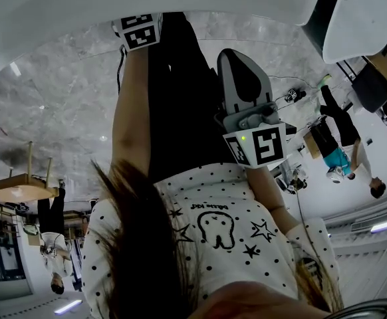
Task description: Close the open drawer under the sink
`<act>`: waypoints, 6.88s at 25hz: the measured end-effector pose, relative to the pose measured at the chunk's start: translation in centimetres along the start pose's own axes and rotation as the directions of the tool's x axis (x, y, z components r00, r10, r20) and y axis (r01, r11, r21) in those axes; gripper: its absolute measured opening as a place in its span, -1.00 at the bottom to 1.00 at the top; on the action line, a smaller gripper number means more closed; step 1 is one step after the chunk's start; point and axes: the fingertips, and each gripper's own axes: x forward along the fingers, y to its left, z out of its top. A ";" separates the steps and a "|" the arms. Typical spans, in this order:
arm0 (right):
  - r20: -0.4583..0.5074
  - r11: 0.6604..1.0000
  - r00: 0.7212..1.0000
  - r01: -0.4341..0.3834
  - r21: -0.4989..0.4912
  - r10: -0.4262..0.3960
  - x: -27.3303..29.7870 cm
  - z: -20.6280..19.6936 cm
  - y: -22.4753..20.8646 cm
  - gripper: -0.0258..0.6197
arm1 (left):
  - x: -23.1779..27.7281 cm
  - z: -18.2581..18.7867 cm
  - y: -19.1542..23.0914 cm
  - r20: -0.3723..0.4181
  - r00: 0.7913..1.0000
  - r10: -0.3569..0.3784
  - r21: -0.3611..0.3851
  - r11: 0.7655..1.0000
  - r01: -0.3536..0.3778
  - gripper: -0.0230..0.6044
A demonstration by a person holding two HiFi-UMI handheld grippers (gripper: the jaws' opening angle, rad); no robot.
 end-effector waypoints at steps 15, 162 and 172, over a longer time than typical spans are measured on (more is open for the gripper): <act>-0.009 1.000 1.000 -0.003 -0.003 0.003 0.1 0.0 0.3 -0.87 | 0.4 0.6 0.1 0.010 1.000 -0.009 -0.007 1.000 0.009 -0.50; 0.244 0.993 0.965 -0.071 -0.090 0.091 -7.6 13.7 4.8 -0.87 | -21.2 16.6 -4.2 0.129 0.991 -0.021 0.027 0.999 0.018 -0.91; 0.310 0.978 0.941 -0.080 -0.191 0.137 -8.8 16.0 3.4 -0.87 | -24.6 23.3 -7.6 0.283 0.957 -0.059 0.122 0.992 0.025 -0.91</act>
